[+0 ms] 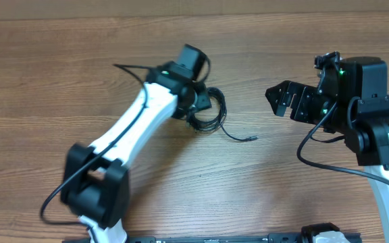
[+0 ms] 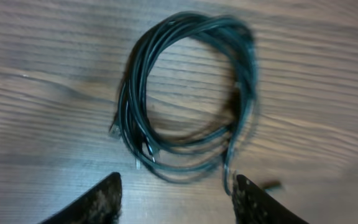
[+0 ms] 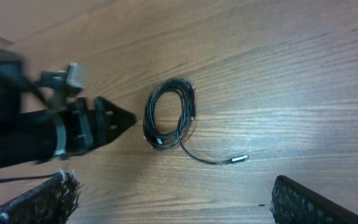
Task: Untangle cables
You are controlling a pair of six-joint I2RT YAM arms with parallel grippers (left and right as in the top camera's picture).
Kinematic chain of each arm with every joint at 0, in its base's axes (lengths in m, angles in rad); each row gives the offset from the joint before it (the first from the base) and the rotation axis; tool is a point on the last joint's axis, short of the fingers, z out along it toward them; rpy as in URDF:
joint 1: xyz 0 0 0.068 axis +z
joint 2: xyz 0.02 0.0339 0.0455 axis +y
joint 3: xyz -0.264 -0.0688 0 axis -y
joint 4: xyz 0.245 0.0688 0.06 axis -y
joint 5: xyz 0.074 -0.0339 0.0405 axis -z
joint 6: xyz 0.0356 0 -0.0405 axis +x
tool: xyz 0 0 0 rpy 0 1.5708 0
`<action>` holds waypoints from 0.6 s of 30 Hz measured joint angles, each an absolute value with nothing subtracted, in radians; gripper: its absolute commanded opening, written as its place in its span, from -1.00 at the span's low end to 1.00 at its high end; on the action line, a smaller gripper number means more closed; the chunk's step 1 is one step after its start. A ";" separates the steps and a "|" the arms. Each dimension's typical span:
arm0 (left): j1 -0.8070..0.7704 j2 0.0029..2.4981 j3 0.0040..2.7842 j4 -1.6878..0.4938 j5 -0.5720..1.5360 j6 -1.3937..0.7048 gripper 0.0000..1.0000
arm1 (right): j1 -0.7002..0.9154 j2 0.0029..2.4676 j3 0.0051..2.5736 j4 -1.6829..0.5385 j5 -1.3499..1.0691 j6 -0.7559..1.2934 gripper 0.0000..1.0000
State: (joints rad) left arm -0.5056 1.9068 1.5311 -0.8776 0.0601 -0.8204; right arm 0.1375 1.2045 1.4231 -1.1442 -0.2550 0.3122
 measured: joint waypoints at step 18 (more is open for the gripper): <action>-0.526 2.123 1.537 -0.788 -0.010 -0.941 -0.92 | 0.138 1.307 1.423 -1.177 -0.255 0.314 0.96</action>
State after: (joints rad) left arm -0.5262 2.1231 1.5372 -0.7879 -0.0101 -0.9409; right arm 0.1375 1.3067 1.4231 -1.1774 -0.2546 0.3138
